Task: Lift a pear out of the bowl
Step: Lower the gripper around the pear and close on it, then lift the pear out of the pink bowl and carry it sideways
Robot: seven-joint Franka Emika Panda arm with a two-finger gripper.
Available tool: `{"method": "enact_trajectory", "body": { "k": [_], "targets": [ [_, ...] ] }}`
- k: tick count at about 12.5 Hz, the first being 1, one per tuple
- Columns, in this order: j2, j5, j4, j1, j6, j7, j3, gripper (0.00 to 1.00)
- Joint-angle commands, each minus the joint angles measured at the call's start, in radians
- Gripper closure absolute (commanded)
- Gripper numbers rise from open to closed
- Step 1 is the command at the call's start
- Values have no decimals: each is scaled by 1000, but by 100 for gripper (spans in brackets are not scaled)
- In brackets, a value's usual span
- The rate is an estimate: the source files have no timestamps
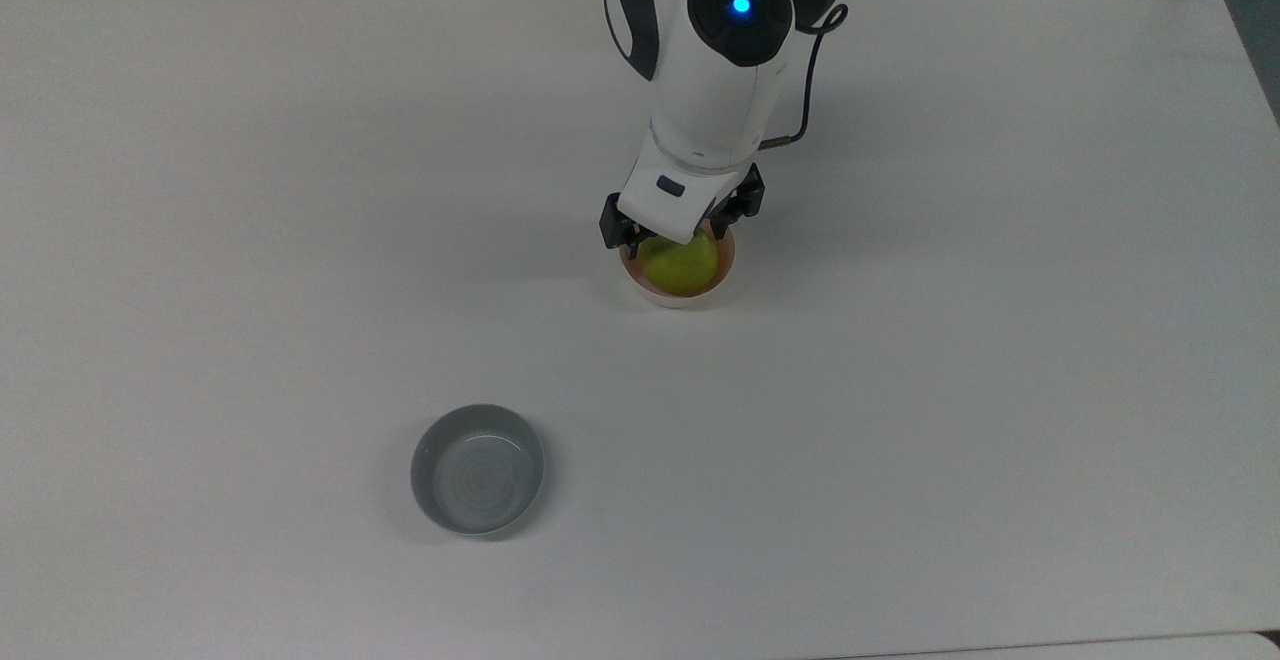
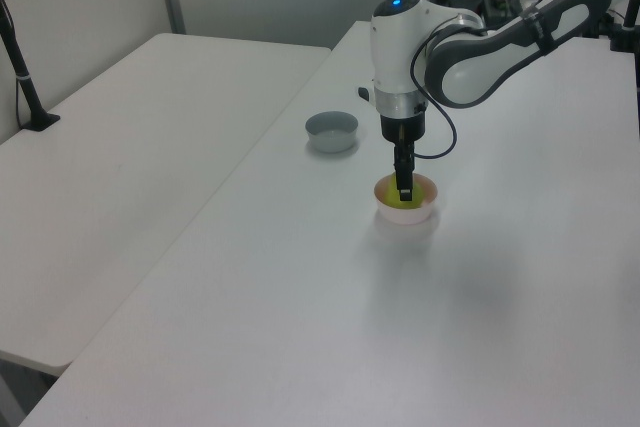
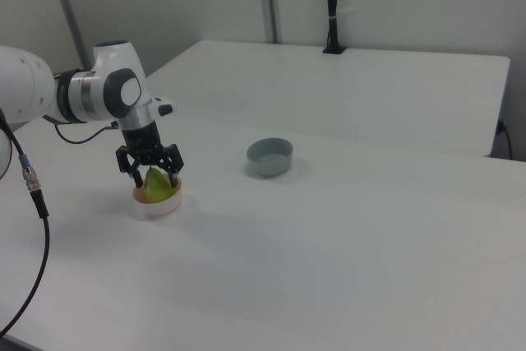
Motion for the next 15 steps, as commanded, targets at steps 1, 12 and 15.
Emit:
{"method": "enact_trajectory", "body": {
  "k": [1, 12, 15],
  "targets": [
    [-6, -26, -23, 14, 32, -9, -10, 4],
    [17, -26, -23, 17, 53, -7, -10, 15],
    [17, -26, -23, 17, 52, -9, -10, 28]
  ]
}}
